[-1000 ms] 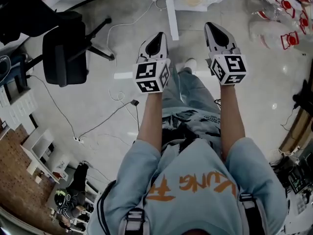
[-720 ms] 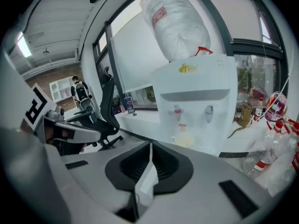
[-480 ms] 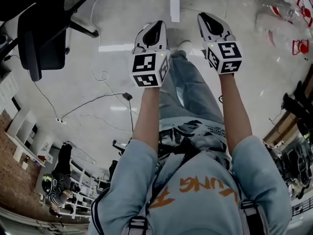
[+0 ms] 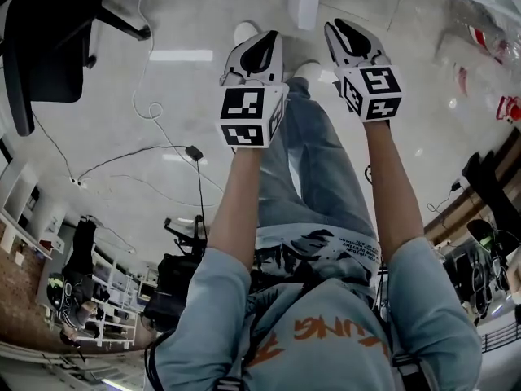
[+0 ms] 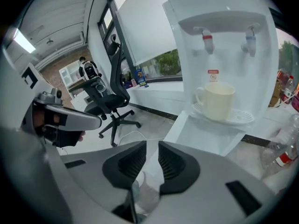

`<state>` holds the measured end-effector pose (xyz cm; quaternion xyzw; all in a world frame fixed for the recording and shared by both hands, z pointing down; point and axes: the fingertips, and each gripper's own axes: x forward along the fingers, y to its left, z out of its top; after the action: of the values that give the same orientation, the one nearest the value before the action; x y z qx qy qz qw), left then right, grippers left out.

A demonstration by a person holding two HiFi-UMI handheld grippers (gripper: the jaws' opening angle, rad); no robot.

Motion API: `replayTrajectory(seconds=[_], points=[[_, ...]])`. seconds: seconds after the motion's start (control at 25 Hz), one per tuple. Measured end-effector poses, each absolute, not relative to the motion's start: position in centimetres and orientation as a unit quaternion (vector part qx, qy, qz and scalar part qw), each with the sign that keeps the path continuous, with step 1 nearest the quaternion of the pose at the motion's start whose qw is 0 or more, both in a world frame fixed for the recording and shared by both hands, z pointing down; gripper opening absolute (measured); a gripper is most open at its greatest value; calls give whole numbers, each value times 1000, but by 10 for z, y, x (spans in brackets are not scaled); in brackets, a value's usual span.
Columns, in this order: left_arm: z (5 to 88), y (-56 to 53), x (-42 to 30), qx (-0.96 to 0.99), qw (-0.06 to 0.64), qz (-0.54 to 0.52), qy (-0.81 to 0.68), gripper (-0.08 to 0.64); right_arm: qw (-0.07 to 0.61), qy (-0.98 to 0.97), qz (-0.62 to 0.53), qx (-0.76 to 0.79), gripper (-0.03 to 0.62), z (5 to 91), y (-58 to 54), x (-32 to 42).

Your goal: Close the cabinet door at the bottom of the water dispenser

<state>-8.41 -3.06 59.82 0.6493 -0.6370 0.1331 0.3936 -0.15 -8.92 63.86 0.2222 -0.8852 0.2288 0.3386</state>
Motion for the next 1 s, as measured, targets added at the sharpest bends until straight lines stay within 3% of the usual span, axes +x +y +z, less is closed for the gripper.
replayTrajectory(seconds=[0.16,0.32,1.0], points=[[622,-26,-85,650,402,137,-631,20,361,-878,240,205,155,673,-80,-7],[643,-27,-82,655,406,144,-621,20,382,-869,243,200,190,704,-72,-8],[698,-24,-85,665,423,162,-594,20,425,-823,267,265,221,783,-62,-25]])
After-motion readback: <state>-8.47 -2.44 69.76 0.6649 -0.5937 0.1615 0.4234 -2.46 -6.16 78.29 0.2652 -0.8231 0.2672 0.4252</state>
